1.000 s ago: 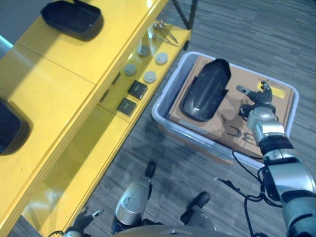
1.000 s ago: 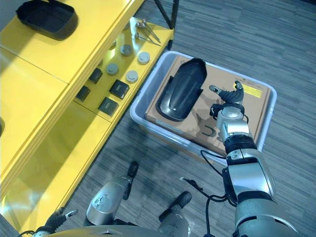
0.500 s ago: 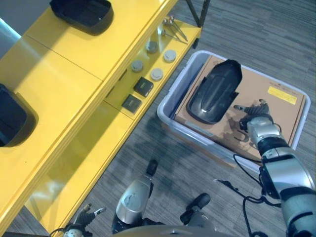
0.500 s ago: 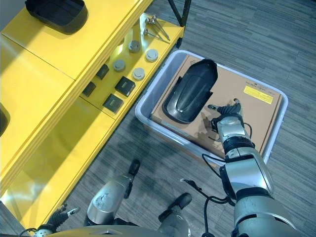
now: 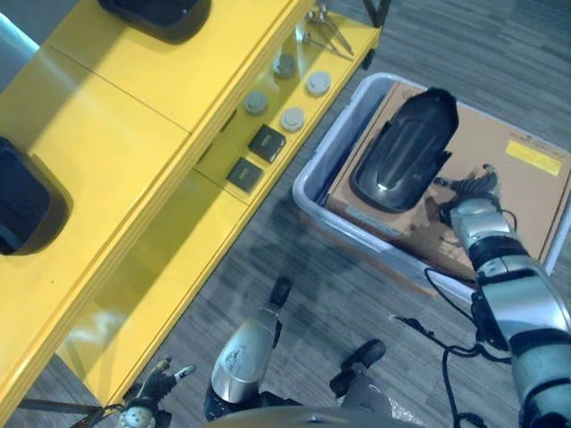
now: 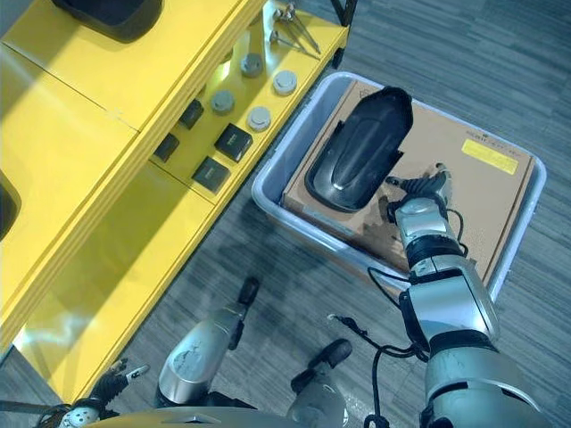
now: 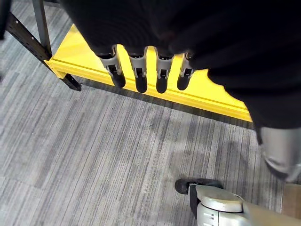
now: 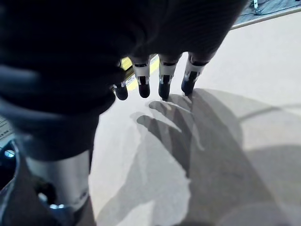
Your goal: Move parts from the plastic box to the shelf.
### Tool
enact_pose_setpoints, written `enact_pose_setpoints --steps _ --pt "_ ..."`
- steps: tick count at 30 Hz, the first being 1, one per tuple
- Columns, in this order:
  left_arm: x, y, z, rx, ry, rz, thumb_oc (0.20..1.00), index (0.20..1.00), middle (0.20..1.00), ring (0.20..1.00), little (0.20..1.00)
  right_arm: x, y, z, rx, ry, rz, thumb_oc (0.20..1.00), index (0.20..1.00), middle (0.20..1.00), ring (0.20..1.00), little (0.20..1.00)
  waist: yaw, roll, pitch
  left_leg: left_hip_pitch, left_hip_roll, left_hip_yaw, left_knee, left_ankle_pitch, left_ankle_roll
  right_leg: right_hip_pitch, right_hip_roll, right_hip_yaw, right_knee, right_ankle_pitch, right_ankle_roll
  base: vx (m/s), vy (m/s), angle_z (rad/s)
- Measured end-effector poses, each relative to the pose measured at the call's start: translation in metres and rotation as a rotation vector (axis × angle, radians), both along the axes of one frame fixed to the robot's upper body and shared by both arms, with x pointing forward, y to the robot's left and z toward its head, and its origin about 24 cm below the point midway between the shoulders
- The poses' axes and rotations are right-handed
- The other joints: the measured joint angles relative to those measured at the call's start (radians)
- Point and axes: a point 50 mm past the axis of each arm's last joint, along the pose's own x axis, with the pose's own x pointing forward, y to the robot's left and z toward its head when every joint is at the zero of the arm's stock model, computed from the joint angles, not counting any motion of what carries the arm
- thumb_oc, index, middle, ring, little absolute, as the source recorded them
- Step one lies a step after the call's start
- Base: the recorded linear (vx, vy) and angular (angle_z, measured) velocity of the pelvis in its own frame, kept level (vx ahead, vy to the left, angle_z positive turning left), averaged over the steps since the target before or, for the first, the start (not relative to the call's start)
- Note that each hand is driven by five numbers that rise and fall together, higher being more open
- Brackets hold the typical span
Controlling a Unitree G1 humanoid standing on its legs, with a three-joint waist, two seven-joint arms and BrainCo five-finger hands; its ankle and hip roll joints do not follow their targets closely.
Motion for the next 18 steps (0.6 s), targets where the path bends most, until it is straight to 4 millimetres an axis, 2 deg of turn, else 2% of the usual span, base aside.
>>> enact_pose_setpoints --steps 2,3,4,5,6,13,18 --pt "0.0 0.0 0.0 -0.001 -0.002 -0.001 1.0 1.0 1.0 1.0 1.0 0.001 0.001 0.002 -0.004 -0.002 0.002 1.0 1.0 1.0 1.0 1.0 0.005 0.002 0.001 0.0 0.0 -0.002 -0.002 0.001 -0.001 0.002 0.0 -0.004 0.0 0.0 0.0 0.0 0.023 0.04" --pt "0.001 0.0 0.0 -0.002 -0.003 -0.002 1.0 1.0 1.0 1.0 1.0 0.001 0.001 0.001 -0.015 0.009 0.002 0.809 0.809 0.809 0.809 0.809 0.008 0.002 0.001 0.002 0.0 -0.003 -0.003 0.001 -0.001 0.003 0.0 -0.005 0.0 -0.001 0.001 0.0 0.0 0.0" --pt "0.001 -0.001 0.0 -0.002 -0.002 -0.004 1.0 1.0 1.0 1.0 1.0 0.001 0.001 0.0 -0.032 0.024 0.003 0.567 0.567 0.567 0.567 0.567 0.012 0.002 0.001 0.003 0.0 -0.003 -0.003 0.001 -0.001 0.004 0.0 -0.005 0.0 -0.001 0.001 0.0 0.0 0.0" --pt "0.001 -0.001 0.0 -0.003 -0.002 -0.006 1.0 1.0 1.0 1.0 1.0 0.001 0.001 0.0 -0.045 0.035 0.002 0.269 0.269 0.269 0.269 0.269 0.016 0.002 0.001 0.003 -0.001 -0.003 -0.004 0.002 -0.001 0.004 0.0 -0.005 0.0 -0.001 0.001 0.0 0.0 0.0" --pt "0.001 -0.001 0.0 -0.003 -0.002 -0.006 1.0 1.0 1.0 1.0 1.0 0.0 0.001 0.0 -0.061 0.046 -0.007 0.2 0.2 0.2 0.2 0.2 0.02 0.002 0.001 0.003 -0.001 -0.003 -0.004 0.002 0.0 0.004 0.0 -0.005 0.0 -0.001 0.001 0.0 0.0 0.0" --pt "0.005 -0.003 0.002 -0.023 -0.021 -0.012 1.0 1.0 1.0 1.0 1.0 -0.003 -0.01 0.007 -0.228 0.139 -0.022 0.2 0.2 0.2 0.2 0.2 0.029 0.002 0.001 0.013 0.0 -0.008 -0.034 0.022 -0.004 0.004 0.001 -0.012 0.0 -0.002 0.003 -0.01 -0.012 0.02" --pt "0.009 -0.004 0.004 -0.033 -0.044 -0.02 1.0 1.0 1.0 1.0 1.0 -0.004 -0.011 0.008 -0.23 0.141 -0.018 0.2 0.2 0.2 0.2 0.2 0.027 0.002 0.001 0.015 0.001 -0.008 -0.035 0.022 -0.005 0.007 0.002 -0.012 0.001 -0.003 0.005 -0.01 -0.033 0.0"
